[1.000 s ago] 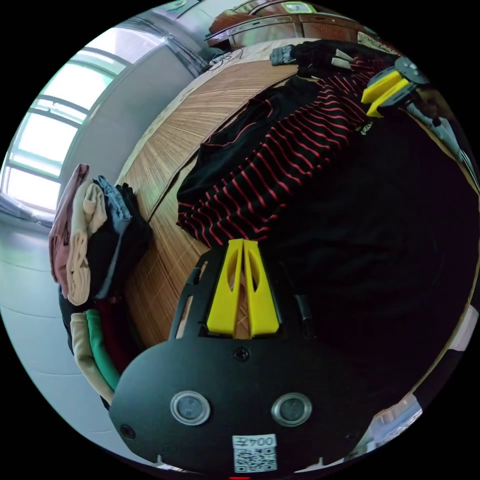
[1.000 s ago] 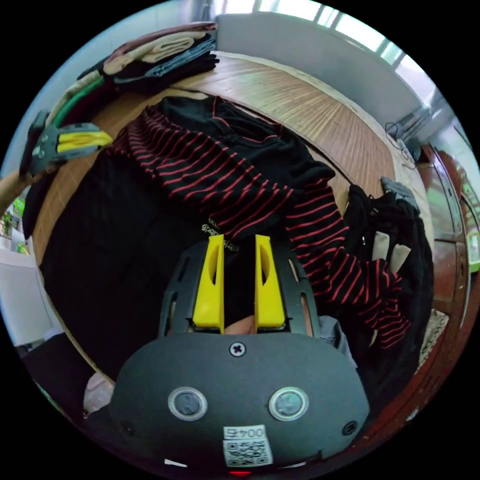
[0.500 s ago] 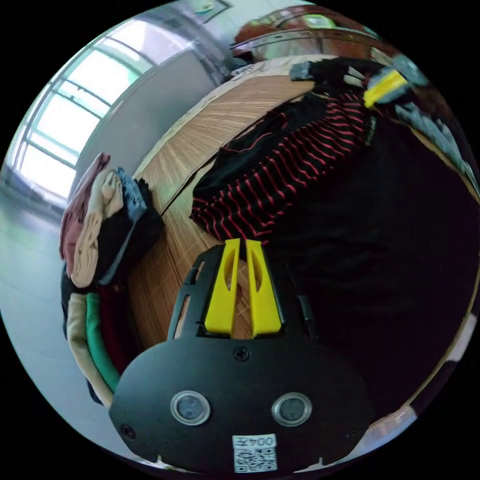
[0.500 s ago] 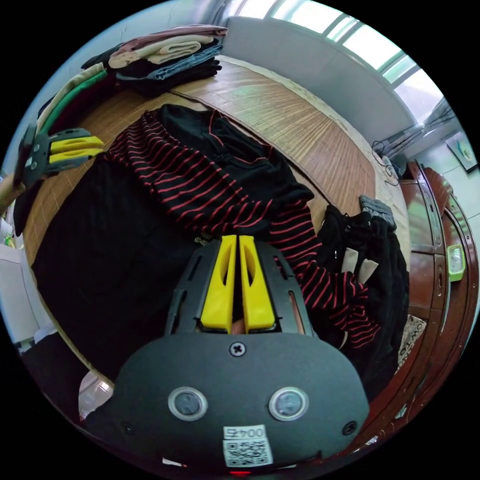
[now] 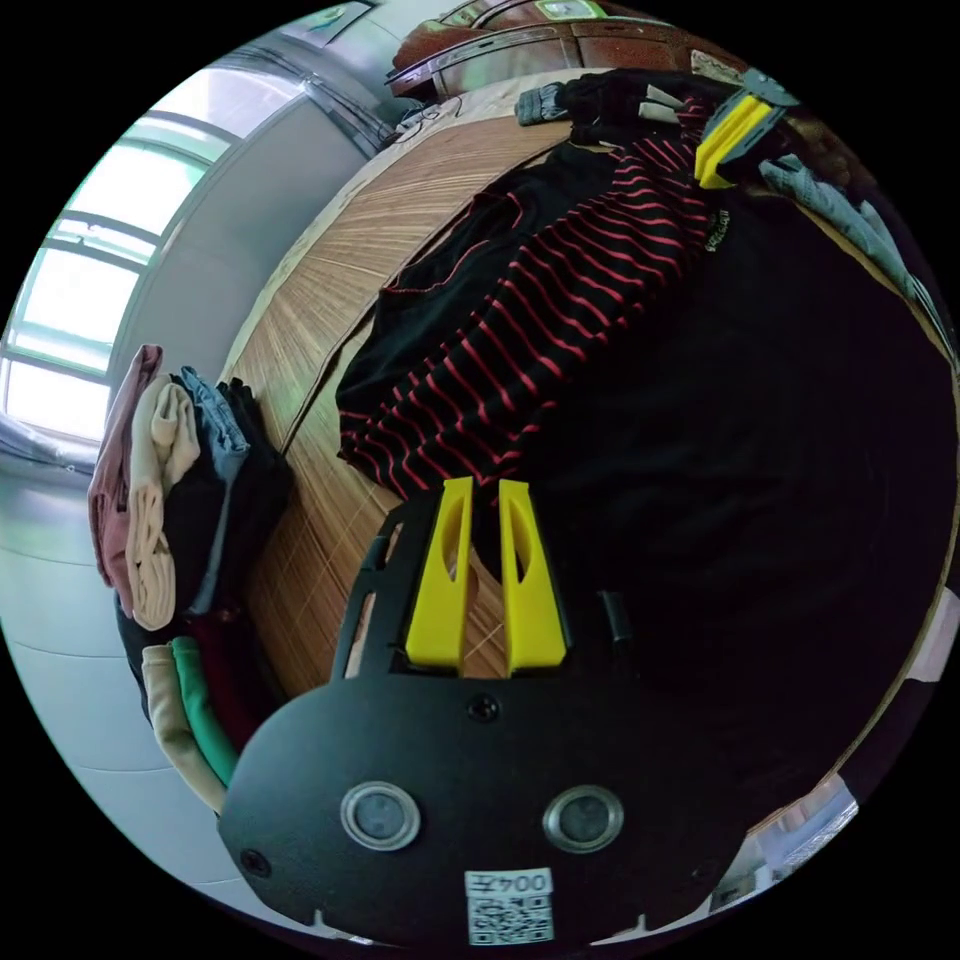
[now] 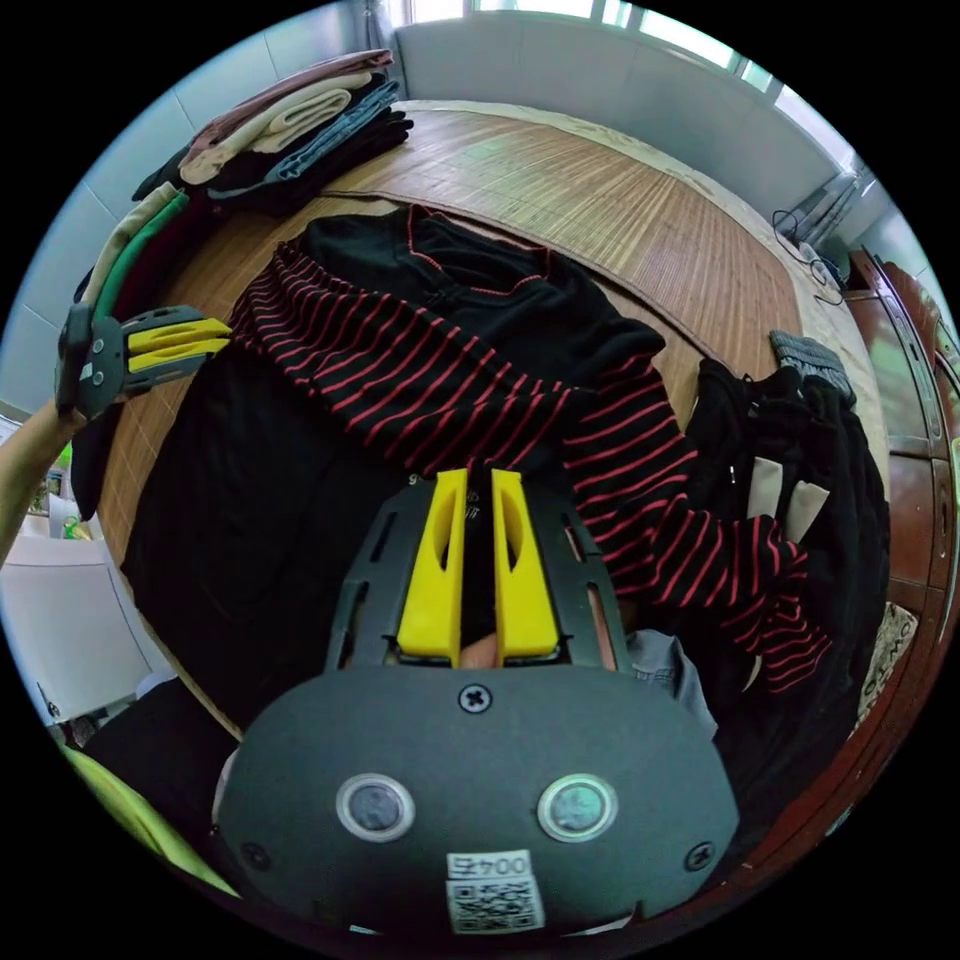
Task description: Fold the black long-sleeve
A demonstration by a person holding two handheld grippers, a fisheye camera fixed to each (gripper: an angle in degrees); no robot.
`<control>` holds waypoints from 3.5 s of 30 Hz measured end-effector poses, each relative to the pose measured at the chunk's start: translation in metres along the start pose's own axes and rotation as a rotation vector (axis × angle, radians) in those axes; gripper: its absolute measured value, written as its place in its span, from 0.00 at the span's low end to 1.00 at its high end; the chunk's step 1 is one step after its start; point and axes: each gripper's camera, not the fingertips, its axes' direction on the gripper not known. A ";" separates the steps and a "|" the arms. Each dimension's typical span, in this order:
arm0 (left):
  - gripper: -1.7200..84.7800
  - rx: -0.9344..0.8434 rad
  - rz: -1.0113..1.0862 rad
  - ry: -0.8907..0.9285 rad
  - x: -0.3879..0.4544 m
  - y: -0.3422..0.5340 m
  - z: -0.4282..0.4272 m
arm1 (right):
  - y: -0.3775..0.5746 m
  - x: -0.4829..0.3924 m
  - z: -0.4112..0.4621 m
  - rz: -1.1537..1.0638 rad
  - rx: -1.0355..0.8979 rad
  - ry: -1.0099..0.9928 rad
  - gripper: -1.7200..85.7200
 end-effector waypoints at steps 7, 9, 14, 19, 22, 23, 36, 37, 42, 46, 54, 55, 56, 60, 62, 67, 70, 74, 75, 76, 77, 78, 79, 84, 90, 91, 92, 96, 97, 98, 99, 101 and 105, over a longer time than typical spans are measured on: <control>0.03 0.042 -0.128 -0.015 -0.024 0.006 -0.019 | 0.002 0.012 -0.026 0.003 0.073 0.055 0.02; 0.03 0.066 -0.217 -0.024 -0.034 0.015 -0.025 | 0.005 0.016 -0.038 0.016 0.092 0.051 0.02; 0.03 0.086 -0.399 0.008 -0.049 0.042 -0.026 | 0.026 0.013 -0.031 -0.035 0.087 0.025 0.09; 0.03 0.045 -0.371 0.001 -0.042 0.049 -0.015 | 0.031 -0.003 0.007 -0.151 -0.001 0.099 0.11; 0.03 0.043 -0.373 -0.003 -0.045 0.048 -0.013 | 0.030 -0.003 0.017 -0.150 -0.006 0.132 0.10; 0.03 0.043 -0.374 -0.001 -0.046 0.047 -0.013 | 0.029 -0.002 0.021 -0.148 -0.007 0.148 0.09; 0.03 0.065 -0.226 -0.055 -0.052 0.074 0.002 | 0.057 0.077 -0.003 0.095 -0.097 -0.178 0.05; 0.03 0.041 -0.187 -0.069 -0.045 0.075 0.010 | 0.064 0.080 0.014 0.106 -0.147 -0.166 0.07; 0.03 0.024 -0.057 -0.148 -0.026 0.082 0.015 | 0.079 0.081 -0.010 0.115 -0.047 -0.038 0.08; 0.03 0.033 -0.188 -0.302 -0.032 0.095 0.005 | 0.050 0.059 -0.046 0.028 0.177 -0.061 0.05; 0.03 -0.002 -0.117 -0.421 0.015 0.053 0.042 | -0.107 -0.031 0.015 -0.258 0.141 -0.202 0.10; 0.02 -0.028 -0.109 -0.423 0.019 0.052 0.054 | -0.126 -0.041 0.027 -0.280 0.108 -0.209 0.11; 0.02 -0.035 -0.102 -0.433 0.022 0.053 0.059 | -0.140 -0.051 0.037 -0.308 0.074 -0.205 0.11; 0.02 -0.002 -0.067 -0.544 0.042 0.067 0.078 | -0.156 -0.077 0.056 -0.435 0.011 -0.182 0.11; 0.02 0.022 -0.108 -0.537 0.039 0.073 0.081 | -0.158 -0.085 0.059 -0.491 -0.005 -0.143 0.06; 0.02 0.043 -0.124 -0.554 0.034 0.079 0.093 | -0.169 -0.068 0.050 -0.447 0.063 -0.018 0.02; 0.02 0.047 -0.119 -0.563 0.031 0.081 0.098 | -0.181 -0.047 0.054 -0.340 0.053 0.007 0.04; 0.02 0.020 -0.119 -0.556 0.016 0.079 0.094 | -0.173 -0.045 0.035 -0.346 0.126 -0.086 0.06; 0.03 0.044 -0.165 -0.593 0.006 0.080 0.082 | -0.172 -0.047 0.030 -0.358 0.148 -0.114 0.06; 0.03 0.086 -0.210 -0.614 -0.004 0.081 0.070 | -0.173 -0.054 0.023 -0.387 0.170 -0.172 0.07; 0.03 0.102 -0.231 -0.618 -0.009 0.081 0.065 | -0.179 -0.063 0.021 -0.424 0.168 -0.213 0.07; 0.03 0.114 -0.254 -0.612 -0.016 0.079 0.064 | -0.182 -0.068 0.021 -0.442 0.164 -0.218 0.07; 0.03 0.091 -0.245 -0.608 -0.021 0.073 0.073 | -0.190 -0.081 0.025 -0.476 0.156 -0.207 0.08; 0.03 -0.058 -0.208 -0.573 -0.026 0.065 0.126 | -0.216 -0.127 0.051 -0.590 0.056 -0.157 0.09; 0.02 -0.038 -0.163 -0.653 -0.016 0.071 0.140 | -0.220 -0.150 0.071 -0.697 0.017 -0.029 0.04; 0.02 -0.040 -0.159 -0.658 -0.017 0.071 0.142 | -0.227 -0.145 0.070 -0.672 0.008 -0.026 0.03; 0.02 -0.041 -0.159 -0.657 -0.018 0.071 0.142 | -0.238 -0.131 0.069 -0.600 0.006 -0.066 0.03; 0.02 -0.039 -0.160 -0.659 -0.024 0.071 0.143 | -0.263 -0.080 0.073 -0.364 -0.021 -0.280 0.03; 0.02 -0.039 -0.159 -0.663 -0.025 0.071 0.144 | -0.264 -0.073 0.075 -0.326 -0.023 -0.288 0.03; 0.02 -0.039 -0.159 -0.664 -0.026 0.071 0.144 | -0.264 -0.068 0.074 -0.305 -0.017 -0.300 0.04; 0.02 -0.039 -0.159 -0.667 -0.027 0.070 0.144 | -0.264 -0.065 0.071 -0.295 -0.005 -0.322 0.05; 0.02 -0.038 -0.160 -0.668 -0.030 0.070 0.144 | -0.256 -0.047 0.056 -0.227 0.068 -0.395 0.07; 0.02 -0.033 -0.173 -0.633 -0.041 0.070 0.138 | -0.212 -0.023 0.027 -0.243 0.143 -0.366 0.09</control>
